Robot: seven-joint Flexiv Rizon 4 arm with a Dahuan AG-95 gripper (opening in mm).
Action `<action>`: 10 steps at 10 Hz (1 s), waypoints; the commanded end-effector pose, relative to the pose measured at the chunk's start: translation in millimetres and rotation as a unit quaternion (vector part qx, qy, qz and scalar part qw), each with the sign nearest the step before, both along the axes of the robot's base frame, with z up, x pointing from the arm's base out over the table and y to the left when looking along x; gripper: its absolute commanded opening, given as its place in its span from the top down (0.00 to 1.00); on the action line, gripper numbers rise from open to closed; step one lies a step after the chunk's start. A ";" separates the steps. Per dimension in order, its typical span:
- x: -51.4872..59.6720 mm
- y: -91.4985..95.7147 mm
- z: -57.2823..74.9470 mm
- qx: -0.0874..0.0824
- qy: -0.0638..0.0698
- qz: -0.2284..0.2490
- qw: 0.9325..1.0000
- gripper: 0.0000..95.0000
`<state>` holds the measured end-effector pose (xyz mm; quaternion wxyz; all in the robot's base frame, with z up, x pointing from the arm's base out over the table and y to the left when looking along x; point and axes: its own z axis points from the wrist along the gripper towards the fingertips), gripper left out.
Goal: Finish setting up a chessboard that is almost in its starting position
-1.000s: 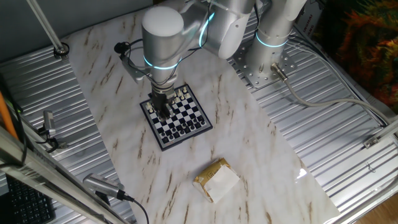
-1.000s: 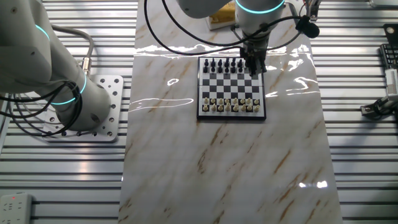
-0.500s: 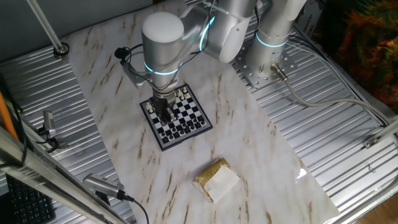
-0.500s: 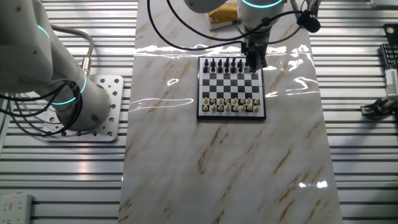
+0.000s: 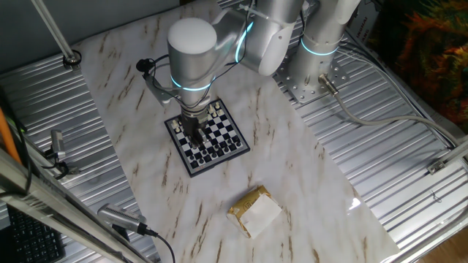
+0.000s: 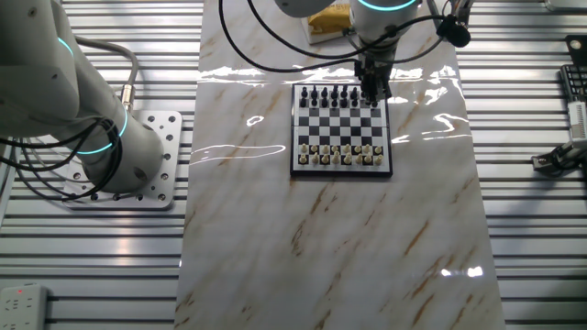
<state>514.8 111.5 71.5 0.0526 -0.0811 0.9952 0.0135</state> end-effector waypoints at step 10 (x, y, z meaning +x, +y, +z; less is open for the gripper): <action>-1.3 9.9 -5.7 0.001 0.008 0.003 1.000 1.00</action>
